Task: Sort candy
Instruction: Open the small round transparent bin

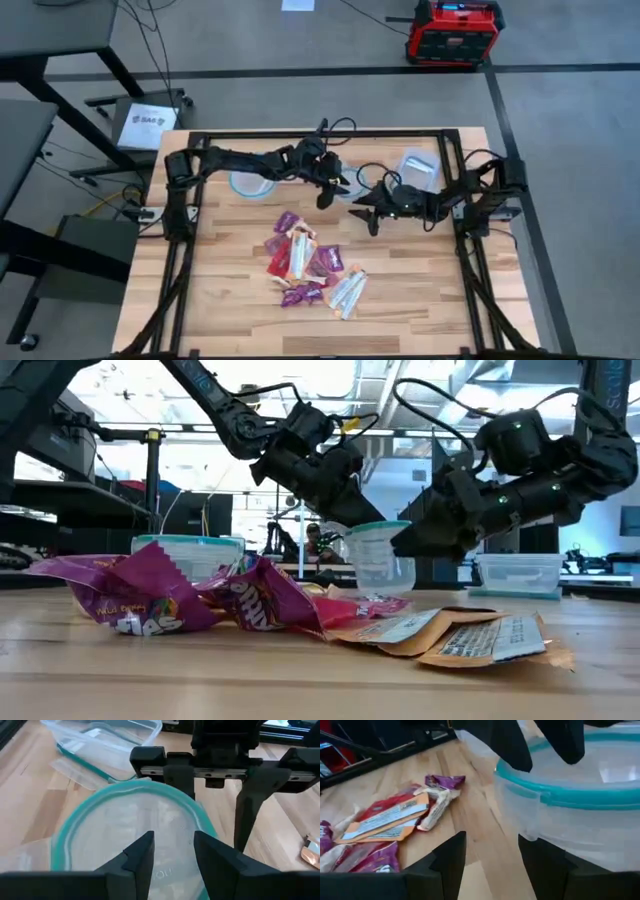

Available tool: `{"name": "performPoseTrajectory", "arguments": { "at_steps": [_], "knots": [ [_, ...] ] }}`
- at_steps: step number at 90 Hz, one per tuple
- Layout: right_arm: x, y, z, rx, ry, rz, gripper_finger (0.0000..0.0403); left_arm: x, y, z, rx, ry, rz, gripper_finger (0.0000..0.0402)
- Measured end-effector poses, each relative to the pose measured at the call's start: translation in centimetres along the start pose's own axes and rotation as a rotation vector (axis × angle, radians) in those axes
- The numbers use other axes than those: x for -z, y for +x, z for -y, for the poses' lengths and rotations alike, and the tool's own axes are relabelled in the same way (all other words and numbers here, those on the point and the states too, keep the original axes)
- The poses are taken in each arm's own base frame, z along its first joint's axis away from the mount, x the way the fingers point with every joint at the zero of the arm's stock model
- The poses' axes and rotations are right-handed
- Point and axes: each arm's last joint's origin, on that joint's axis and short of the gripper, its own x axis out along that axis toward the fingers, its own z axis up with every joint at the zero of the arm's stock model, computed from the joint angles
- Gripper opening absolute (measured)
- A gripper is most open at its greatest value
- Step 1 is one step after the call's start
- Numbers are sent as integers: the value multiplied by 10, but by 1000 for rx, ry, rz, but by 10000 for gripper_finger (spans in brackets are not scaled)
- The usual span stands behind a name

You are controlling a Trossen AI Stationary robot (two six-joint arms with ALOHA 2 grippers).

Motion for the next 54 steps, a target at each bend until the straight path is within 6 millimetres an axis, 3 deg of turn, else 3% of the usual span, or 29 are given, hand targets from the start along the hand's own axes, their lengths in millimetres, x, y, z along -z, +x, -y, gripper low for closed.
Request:
{"name": "performPoseTrajectory", "arguments": {
  "at_steps": [54],
  "knots": [
    [3,0,-2,-11,17,-34,173,1,2,5,21,-10,-13,127]
  ]
}}
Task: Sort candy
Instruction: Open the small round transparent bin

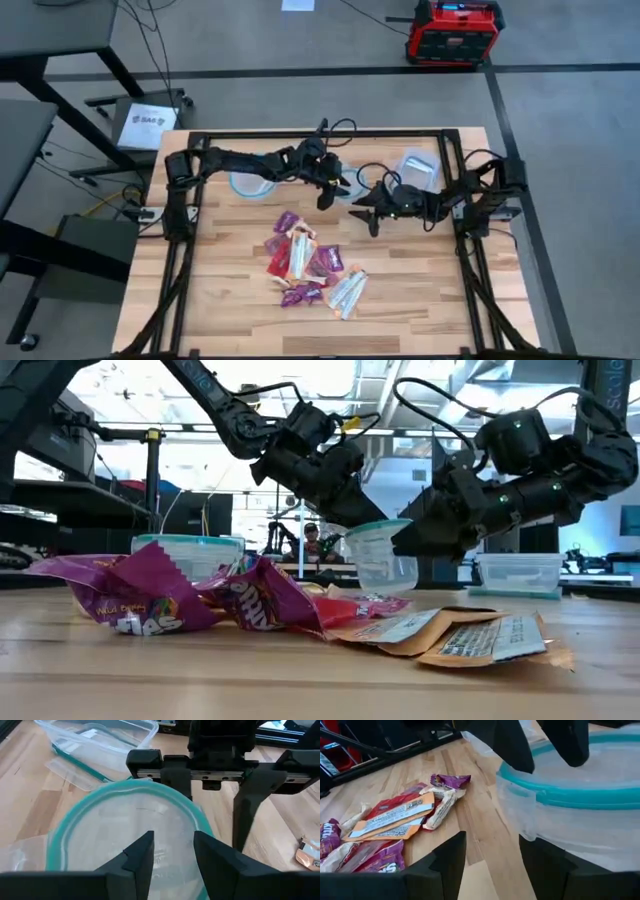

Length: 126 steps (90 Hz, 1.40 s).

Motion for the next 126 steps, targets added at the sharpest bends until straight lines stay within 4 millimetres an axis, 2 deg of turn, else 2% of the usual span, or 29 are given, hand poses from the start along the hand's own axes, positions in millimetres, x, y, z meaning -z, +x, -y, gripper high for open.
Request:
{"name": "performPoseTrajectory", "arguments": {
  "at_steps": [21,49,79,101,120,126],
  "knots": [
    [23,-2,-6,24,-16,-206,173,1,1,4,16,-11,-14,127],
    [25,-3,-12,-7,-10,-222,173,-1,3,12,27,-6,-13,127],
    [18,-2,-13,-22,-2,-147,173,-30,-7,16,-10,72,74,127],
    [12,-1,-14,-8,-13,-83,173,-28,-5,17,-18,115,76,127],
    [10,-1,-12,7,-20,-56,173,-7,13,12,1,88,26,127],
    [9,-1,-12,4,-20,-47,173,-6,15,12,5,84,29,127]
  ]
}}
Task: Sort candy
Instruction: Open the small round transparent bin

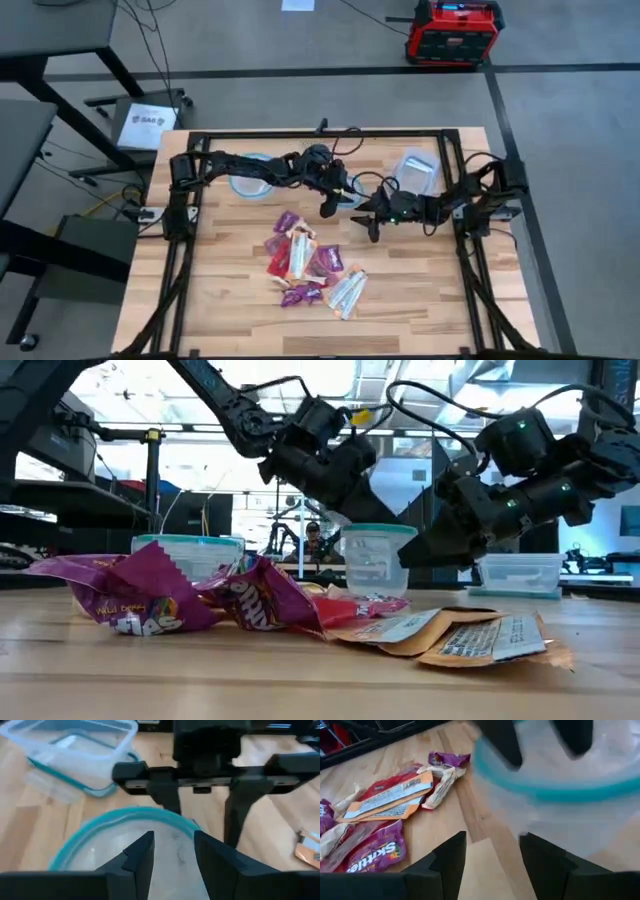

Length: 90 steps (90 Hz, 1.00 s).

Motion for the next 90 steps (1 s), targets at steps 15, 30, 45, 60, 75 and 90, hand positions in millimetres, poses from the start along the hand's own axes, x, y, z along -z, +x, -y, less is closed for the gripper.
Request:
{"name": "performPoseTrajectory", "arguments": {
  "at_steps": [15,30,45,60,75,90],
  "knots": [
    [-1,0,0,-3,-7,12,173,3,1,0,2,1,-19,127],
    [2,-2,1,5,-8,-10,173,4,1,0,5,8,-34,127],
    [-4,-5,5,-56,-18,72,173,10,5,0,20,14,-49,127],
    [-9,-6,5,-192,-15,87,170,18,13,3,18,0,-67,127],
    [-20,-11,2,-359,-9,167,148,19,14,3,-18,18,-86,127],
    [-5,-15,4,-330,9,40,130,20,14,3,-17,24,-87,127]
  ]
}}
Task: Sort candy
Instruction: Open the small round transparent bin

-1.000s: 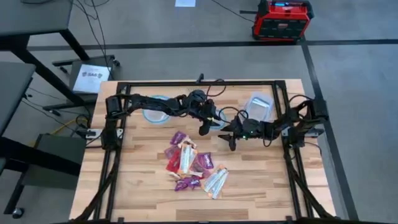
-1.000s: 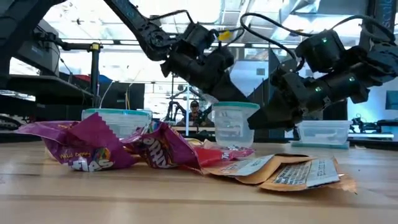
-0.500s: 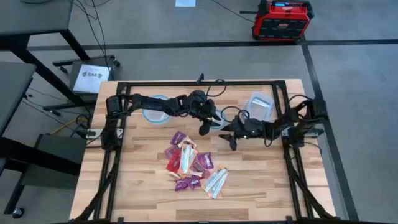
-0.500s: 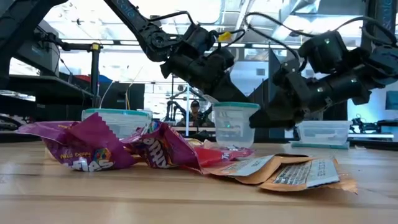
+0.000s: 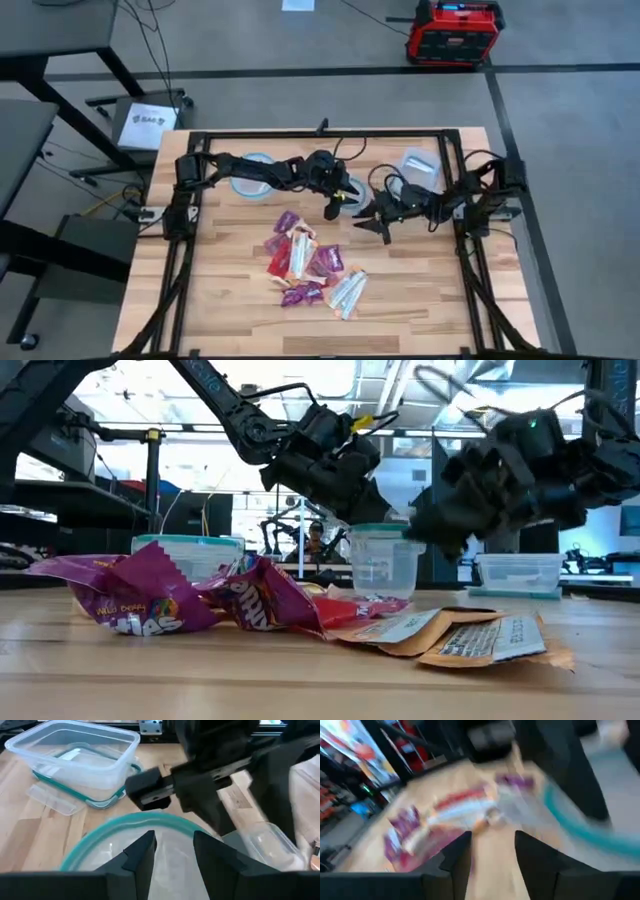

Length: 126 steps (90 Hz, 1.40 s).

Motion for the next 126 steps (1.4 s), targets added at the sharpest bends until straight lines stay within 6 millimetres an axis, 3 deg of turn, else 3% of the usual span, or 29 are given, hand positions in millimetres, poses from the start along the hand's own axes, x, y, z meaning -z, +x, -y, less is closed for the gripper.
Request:
{"name": "performPoseTrajectory", "arguments": {
  "at_steps": [14,29,42,50,61,68,79,90,126],
  "knots": [
    [-10,-3,-19,-66,-64,16,127,-8,-4,4,12,9,22,127],
    [-25,-7,-29,-12,-121,2,127,-51,-20,14,24,42,84,127],
    [-51,-6,-31,134,-195,-45,127,-93,-56,30,2,54,44,127],
    [-68,-5,-29,252,-241,-112,127,-101,-77,45,-43,60,-59,127],
    [-94,-6,-22,360,-267,-164,127,-90,-94,62,-120,56,-196,127],
    [-102,-6,-13,405,-253,-202,127,-72,-90,68,-119,19,-210,127],
    [-92,-2,4,413,-202,-318,127,-42,-75,73,-107,-51,-237,127],
    [-87,3,8,411,-175,-338,127,-25,-64,77,-97,-71,-232,127],
    [-78,13,-15,321,-148,-360,127,-16,-69,44,-286,-68,-253,127]
  ]
}}
